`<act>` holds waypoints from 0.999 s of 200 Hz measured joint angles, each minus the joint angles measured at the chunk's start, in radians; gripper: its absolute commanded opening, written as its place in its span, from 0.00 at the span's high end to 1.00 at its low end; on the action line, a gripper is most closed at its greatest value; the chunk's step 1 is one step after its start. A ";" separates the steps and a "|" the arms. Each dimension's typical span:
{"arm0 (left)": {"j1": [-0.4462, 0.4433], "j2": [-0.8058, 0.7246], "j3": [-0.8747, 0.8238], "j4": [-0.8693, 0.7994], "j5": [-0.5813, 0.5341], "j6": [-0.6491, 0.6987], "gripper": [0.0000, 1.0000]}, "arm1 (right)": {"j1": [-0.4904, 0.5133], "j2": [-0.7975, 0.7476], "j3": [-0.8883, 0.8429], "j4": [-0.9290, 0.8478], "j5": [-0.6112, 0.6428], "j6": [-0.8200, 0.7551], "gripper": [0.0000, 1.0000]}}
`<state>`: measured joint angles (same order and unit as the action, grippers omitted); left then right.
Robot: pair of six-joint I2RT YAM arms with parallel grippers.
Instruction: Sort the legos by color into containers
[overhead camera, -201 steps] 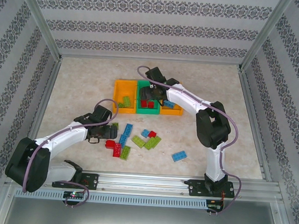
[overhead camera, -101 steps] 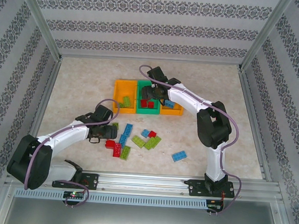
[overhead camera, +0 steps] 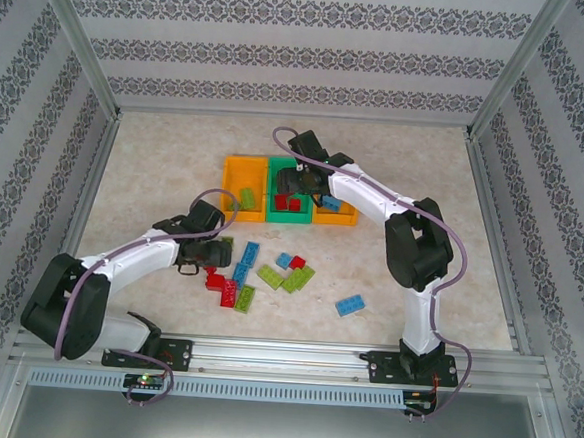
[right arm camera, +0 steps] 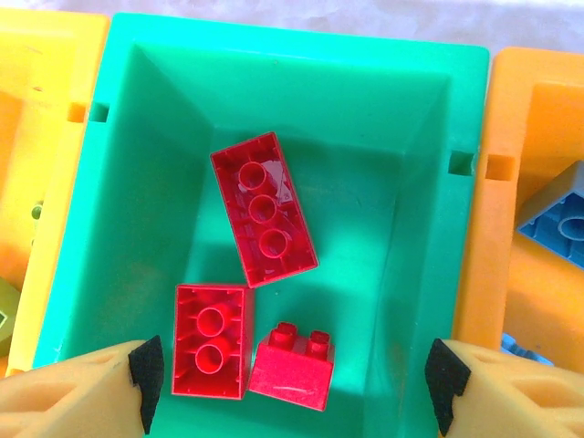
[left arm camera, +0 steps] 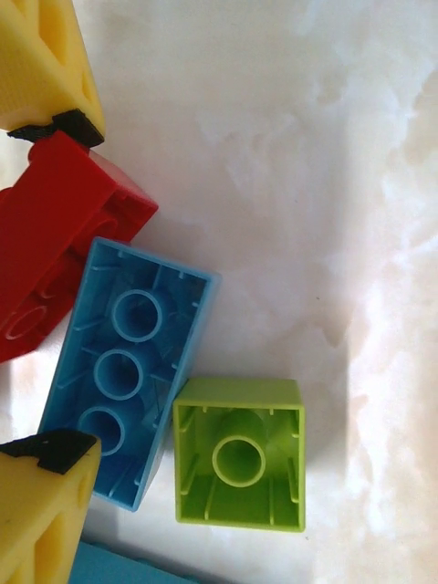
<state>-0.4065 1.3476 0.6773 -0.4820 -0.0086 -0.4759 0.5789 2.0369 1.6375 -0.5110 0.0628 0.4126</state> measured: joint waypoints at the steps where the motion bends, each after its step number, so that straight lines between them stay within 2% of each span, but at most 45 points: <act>1: 0.000 0.001 0.001 0.000 0.000 0.000 0.18 | 0.000 0.000 0.000 0.000 0.000 0.000 0.21; 75: 0.000 0.046 0.048 0.010 -0.043 0.000 0.15 | -0.002 -0.019 -0.028 0.015 0.000 0.000 0.21; 134: 0.000 -0.093 0.046 -0.055 -0.055 -0.032 0.14 | -0.002 -0.019 -0.029 0.016 0.000 0.002 0.20; 158: 0.000 -0.106 0.027 -0.055 -0.043 -0.055 0.15 | -0.002 -0.019 -0.029 0.016 0.000 0.002 0.20; 174: 0.000 -0.092 0.008 -0.057 -0.027 -0.074 0.19 | -0.002 -0.019 -0.029 0.016 -0.001 0.002 0.20; 200: 0.000 -0.057 -0.010 -0.058 -0.016 -0.101 0.33 | -0.002 -0.019 -0.029 0.016 -0.001 0.002 0.20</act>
<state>-0.4068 1.2903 0.6678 -0.5396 -0.0246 -0.5774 0.5774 2.0182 1.6085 -0.4950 0.0620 0.4149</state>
